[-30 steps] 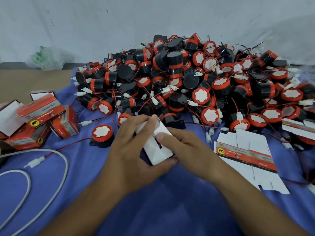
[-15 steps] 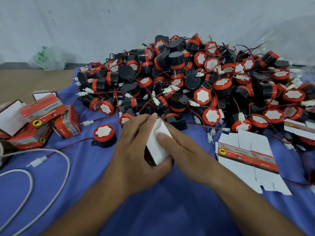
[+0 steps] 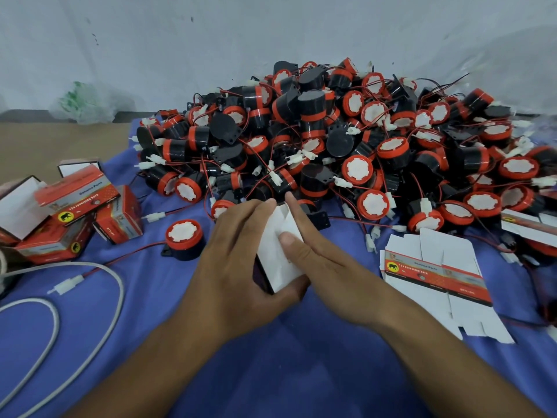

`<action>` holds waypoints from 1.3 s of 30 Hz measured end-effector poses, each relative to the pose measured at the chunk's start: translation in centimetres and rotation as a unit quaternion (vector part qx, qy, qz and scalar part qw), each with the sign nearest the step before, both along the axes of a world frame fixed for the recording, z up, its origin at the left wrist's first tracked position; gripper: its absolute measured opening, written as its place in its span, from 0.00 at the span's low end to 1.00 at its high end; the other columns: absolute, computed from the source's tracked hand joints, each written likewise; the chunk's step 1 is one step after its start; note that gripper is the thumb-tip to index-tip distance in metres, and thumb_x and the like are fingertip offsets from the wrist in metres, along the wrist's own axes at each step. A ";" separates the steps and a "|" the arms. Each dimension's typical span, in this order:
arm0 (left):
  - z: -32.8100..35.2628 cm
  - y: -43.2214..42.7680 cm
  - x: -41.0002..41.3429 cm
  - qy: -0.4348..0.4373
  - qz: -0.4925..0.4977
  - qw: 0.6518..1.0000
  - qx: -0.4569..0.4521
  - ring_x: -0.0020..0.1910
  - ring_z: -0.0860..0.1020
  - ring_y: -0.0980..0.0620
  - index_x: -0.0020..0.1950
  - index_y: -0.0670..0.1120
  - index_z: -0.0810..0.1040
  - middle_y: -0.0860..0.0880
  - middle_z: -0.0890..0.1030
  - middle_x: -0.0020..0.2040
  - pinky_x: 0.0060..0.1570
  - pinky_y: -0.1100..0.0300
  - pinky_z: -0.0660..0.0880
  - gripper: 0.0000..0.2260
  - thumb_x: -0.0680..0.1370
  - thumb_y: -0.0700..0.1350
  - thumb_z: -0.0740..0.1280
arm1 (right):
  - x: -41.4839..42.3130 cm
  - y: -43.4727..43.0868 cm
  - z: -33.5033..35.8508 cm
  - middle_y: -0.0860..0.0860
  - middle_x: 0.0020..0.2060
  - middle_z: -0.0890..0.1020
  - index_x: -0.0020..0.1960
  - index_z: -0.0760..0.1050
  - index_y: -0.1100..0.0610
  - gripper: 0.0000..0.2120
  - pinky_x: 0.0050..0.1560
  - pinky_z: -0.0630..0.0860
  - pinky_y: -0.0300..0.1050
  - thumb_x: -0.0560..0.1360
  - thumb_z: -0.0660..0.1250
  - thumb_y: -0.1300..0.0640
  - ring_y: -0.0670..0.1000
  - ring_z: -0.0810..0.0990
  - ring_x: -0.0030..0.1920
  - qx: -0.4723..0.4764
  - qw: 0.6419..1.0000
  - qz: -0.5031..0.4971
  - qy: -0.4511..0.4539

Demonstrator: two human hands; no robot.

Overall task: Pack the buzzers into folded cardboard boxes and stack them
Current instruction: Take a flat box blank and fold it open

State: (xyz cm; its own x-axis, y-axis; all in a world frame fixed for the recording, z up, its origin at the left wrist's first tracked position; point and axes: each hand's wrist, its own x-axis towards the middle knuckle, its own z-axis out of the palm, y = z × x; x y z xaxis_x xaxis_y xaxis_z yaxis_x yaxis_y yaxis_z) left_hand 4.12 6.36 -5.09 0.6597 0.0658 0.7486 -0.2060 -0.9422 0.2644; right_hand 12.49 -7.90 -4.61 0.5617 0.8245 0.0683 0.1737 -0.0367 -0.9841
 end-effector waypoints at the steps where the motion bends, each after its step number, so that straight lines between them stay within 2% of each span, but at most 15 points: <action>1: 0.0 0.0 0.1 -0.007 0.001 1.000 0.005 0.62 0.75 0.42 0.65 0.29 0.74 0.36 0.77 0.61 0.64 0.56 0.72 0.35 0.72 0.57 0.70 | -0.2 0.0 0.2 0.26 0.73 0.60 0.70 0.51 0.21 0.28 0.76 0.59 0.38 0.73 0.58 0.31 0.27 0.60 0.71 0.000 1.000 0.001 0.012; 3: 0.1 0.1 0.2 -0.015 0.002 1.000 0.007 0.61 0.76 0.40 0.65 0.30 0.74 0.36 0.77 0.61 0.61 0.52 0.74 0.34 0.71 0.57 0.72 | -0.4 0.1 0.5 0.32 0.70 0.68 0.63 0.60 0.18 0.19 0.71 0.67 0.37 0.75 0.59 0.34 0.29 0.69 0.66 0.033 0.997 -0.007 0.063; 6: 0.0 0.2 0.2 -0.021 0.001 1.000 0.000 0.61 0.76 0.41 0.65 0.30 0.74 0.36 0.76 0.62 0.62 0.51 0.74 0.35 0.71 0.56 0.72 | 0.0 0.2 0.4 0.38 0.71 0.72 0.69 0.70 0.34 0.21 0.75 0.64 0.48 0.76 0.62 0.44 0.40 0.69 0.72 0.095 0.987 -0.022 0.126; 8: -0.2 0.2 0.2 -0.025 -0.001 1.000 0.005 0.62 0.75 0.41 0.65 0.30 0.74 0.36 0.76 0.62 0.63 0.52 0.73 0.34 0.71 0.56 0.72 | -0.1 0.4 0.5 0.38 0.69 0.75 0.73 0.69 0.42 0.23 0.71 0.70 0.44 0.78 0.66 0.48 0.42 0.73 0.70 0.101 0.987 -0.021 0.120; 13: -0.3 0.0 0.3 -0.032 -0.002 0.999 0.010 0.63 0.75 0.41 0.64 0.29 0.74 0.35 0.76 0.61 0.65 0.53 0.73 0.32 0.72 0.54 0.71 | -0.8 0.5 0.9 0.40 0.66 0.78 0.77 0.64 0.48 0.26 0.64 0.75 0.38 0.81 0.63 0.57 0.41 0.77 0.65 0.076 0.995 -0.055 0.031; 17: -0.1 0.2 0.1 -0.010 -0.036 0.999 -0.015 0.69 0.70 0.46 0.70 0.33 0.69 0.39 0.72 0.67 0.69 0.56 0.68 0.37 0.73 0.58 0.70 | -0.6 0.2 1.4 0.44 0.63 0.81 0.77 0.64 0.50 0.30 0.61 0.78 0.43 0.77 0.67 0.52 0.44 0.79 0.62 0.073 0.994 -0.076 0.000; 20: -0.1 1.3 -0.1 0.047 -0.122 0.990 -0.060 0.77 0.62 0.52 0.78 0.41 0.60 0.46 0.64 0.77 0.73 0.63 0.60 0.38 0.76 0.62 0.67 | 0.9 -1.6 2.6 0.40 0.58 0.80 0.77 0.61 0.43 0.36 0.62 0.77 0.43 0.74 0.74 0.49 0.44 0.79 0.59 0.019 0.982 -0.091 -0.166; 21: -0.2 1.8 -0.1 0.062 -0.138 0.986 -0.069 0.78 0.60 0.52 0.79 0.44 0.58 0.48 0.61 0.79 0.73 0.63 0.59 0.37 0.78 0.61 0.65 | 1.4 -2.2 2.8 0.38 0.57 0.78 0.76 0.58 0.41 0.38 0.64 0.74 0.43 0.73 0.75 0.49 0.42 0.77 0.59 -0.033 0.953 -0.091 -0.286; 23: -0.5 2.7 0.1 0.083 -0.138 0.986 -0.035 0.79 0.57 0.50 0.81 0.45 0.55 0.50 0.58 0.80 0.75 0.60 0.58 0.36 0.79 0.59 0.65 | 2.3 -2.6 2.6 0.43 0.56 0.79 0.76 0.64 0.50 0.39 0.72 0.63 0.52 0.70 0.77 0.49 0.48 0.74 0.60 -0.102 0.836 -0.087 -0.532; 24: -0.7 3.1 0.3 0.088 -0.132 0.987 0.006 0.78 0.59 0.49 0.80 0.44 0.57 0.49 0.60 0.79 0.75 0.56 0.59 0.35 0.79 0.59 0.65 | 2.3 -2.3 2.3 0.47 0.55 0.80 0.73 0.69 0.55 0.36 0.74 0.58 0.55 0.69 0.78 0.49 0.51 0.75 0.61 -0.113 0.788 -0.077 -0.601; 26: -0.8 3.6 0.7 0.096 -0.117 0.985 0.079 0.72 0.68 0.46 0.74 0.40 0.68 0.46 0.69 0.73 0.71 0.51 0.65 0.31 0.78 0.59 0.67 | 2.0 -1.4 1.5 0.52 0.53 0.81 0.63 0.77 0.58 0.29 0.75 0.57 0.57 0.66 0.80 0.51 0.55 0.78 0.59 -0.125 0.747 -0.054 -0.651; 29: -0.9 4.0 0.9 0.085 -0.059 0.985 0.138 0.54 0.75 0.43 0.56 0.40 0.81 0.44 0.77 0.55 0.55 0.48 0.72 0.20 0.76 0.55 0.71 | 1.9 -1.4 1.5 0.55 0.50 0.79 0.51 0.79 0.60 0.20 0.62 0.74 0.58 0.66 0.80 0.51 0.59 0.78 0.55 -0.152 0.756 -0.045 -0.635; 32: -0.8 4.4 0.9 0.087 -0.016 0.984 0.154 0.47 0.76 0.41 0.47 0.40 0.82 0.45 0.78 0.48 0.46 0.45 0.75 0.12 0.72 0.46 0.78 | 2.2 -2.4 2.3 0.53 0.56 0.76 0.46 0.77 0.58 0.17 0.57 0.75 0.51 0.69 0.77 0.46 0.56 0.74 0.60 -0.242 0.765 -0.090 -0.590; 35: -0.7 4.2 0.8 0.085 -0.011 0.985 0.147 0.46 0.76 0.42 0.45 0.40 0.83 0.45 0.79 0.46 0.45 0.47 0.75 0.10 0.70 0.45 0.79 | 2.1 -2.4 2.4 0.49 0.54 0.75 0.52 0.74 0.55 0.14 0.57 0.68 0.43 0.77 0.68 0.44 0.52 0.70 0.57 -0.271 0.771 -0.120 -0.564; 39: -1.2 3.9 0.7 0.127 0.045 0.985 0.110 0.46 0.79 0.40 0.50 0.39 0.84 0.43 0.82 0.48 0.45 0.49 0.79 0.15 0.70 0.47 0.79 | 1.6 -1.8 2.2 0.47 0.52 0.74 0.56 0.68 0.51 0.11 0.47 0.72 0.46 0.81 0.62 0.45 0.49 0.69 0.48 -0.271 0.806 -0.164 -0.501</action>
